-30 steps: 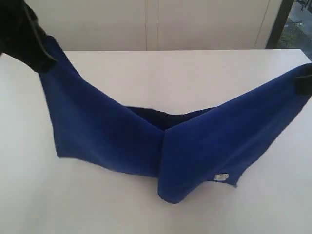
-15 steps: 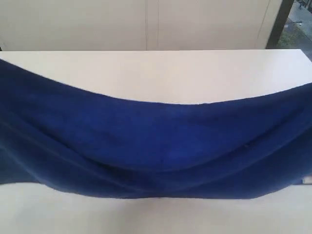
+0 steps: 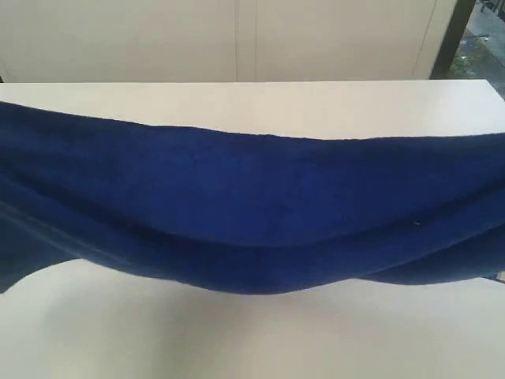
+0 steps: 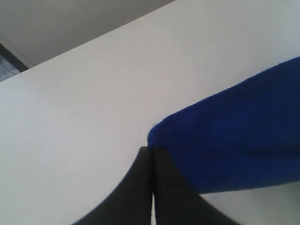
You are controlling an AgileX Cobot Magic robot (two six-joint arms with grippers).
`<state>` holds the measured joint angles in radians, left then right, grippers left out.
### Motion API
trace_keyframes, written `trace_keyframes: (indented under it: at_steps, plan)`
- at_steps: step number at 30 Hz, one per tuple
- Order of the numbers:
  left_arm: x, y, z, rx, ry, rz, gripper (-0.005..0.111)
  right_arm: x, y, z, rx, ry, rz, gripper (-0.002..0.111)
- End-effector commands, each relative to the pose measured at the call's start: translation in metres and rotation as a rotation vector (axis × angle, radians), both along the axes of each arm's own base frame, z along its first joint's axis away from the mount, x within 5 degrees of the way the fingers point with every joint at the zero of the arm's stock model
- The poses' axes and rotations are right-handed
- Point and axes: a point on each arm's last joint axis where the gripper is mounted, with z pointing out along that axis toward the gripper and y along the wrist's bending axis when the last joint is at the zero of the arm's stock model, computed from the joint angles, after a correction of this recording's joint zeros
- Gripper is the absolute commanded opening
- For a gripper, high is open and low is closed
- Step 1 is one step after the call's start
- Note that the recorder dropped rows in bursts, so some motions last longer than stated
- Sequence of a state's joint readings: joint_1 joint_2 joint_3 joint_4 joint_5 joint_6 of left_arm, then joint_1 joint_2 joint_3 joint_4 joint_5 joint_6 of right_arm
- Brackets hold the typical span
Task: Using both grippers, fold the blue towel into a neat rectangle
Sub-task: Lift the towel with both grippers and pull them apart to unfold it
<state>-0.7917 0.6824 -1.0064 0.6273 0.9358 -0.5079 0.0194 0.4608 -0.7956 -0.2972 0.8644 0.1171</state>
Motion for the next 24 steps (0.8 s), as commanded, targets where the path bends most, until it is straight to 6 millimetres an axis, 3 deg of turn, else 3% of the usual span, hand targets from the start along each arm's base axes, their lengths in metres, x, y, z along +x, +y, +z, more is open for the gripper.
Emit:
trace_keyframes:
  at_steps: [1, 7, 12, 15, 18, 21, 24]
  plan:
    - [-0.016, 0.006, -0.001, -0.061, 0.018, -0.071, 0.000, -0.020, -0.002, 0.000, -0.011, -0.013, -0.016, 0.000]
    - [0.019, -0.006, -0.033, 0.116, 0.014, 0.089, 0.000, 0.037, 0.001, -0.010, -0.031, 0.059, 0.022, 0.000]
    - [0.063, -0.029, -0.063, 0.236, -0.078, 0.207, 0.000, 0.112, 0.001, -0.046, -0.044, 0.192, 0.011, 0.000]
    - [0.101, -0.042, -0.089, 0.289, -0.059, 0.265, 0.000, 0.152, -0.001, -0.073, -0.048, 0.254, -0.028, 0.000]
    - [0.144, -0.048, -0.116, 0.231, -0.042, 0.260, 0.000, 0.187, 0.000, -0.105, -0.071, 0.303, -0.003, 0.000]
    - [0.185, -0.038, -0.141, 0.161, -0.007, 0.313, 0.000, 0.220, 0.000, -0.137, -0.071, 0.341, 0.008, 0.000]
    - [0.221, -0.029, -0.165, 0.099, 0.039, 0.303, 0.000, 0.248, -0.006, -0.156, -0.058, 0.350, -0.030, 0.000]
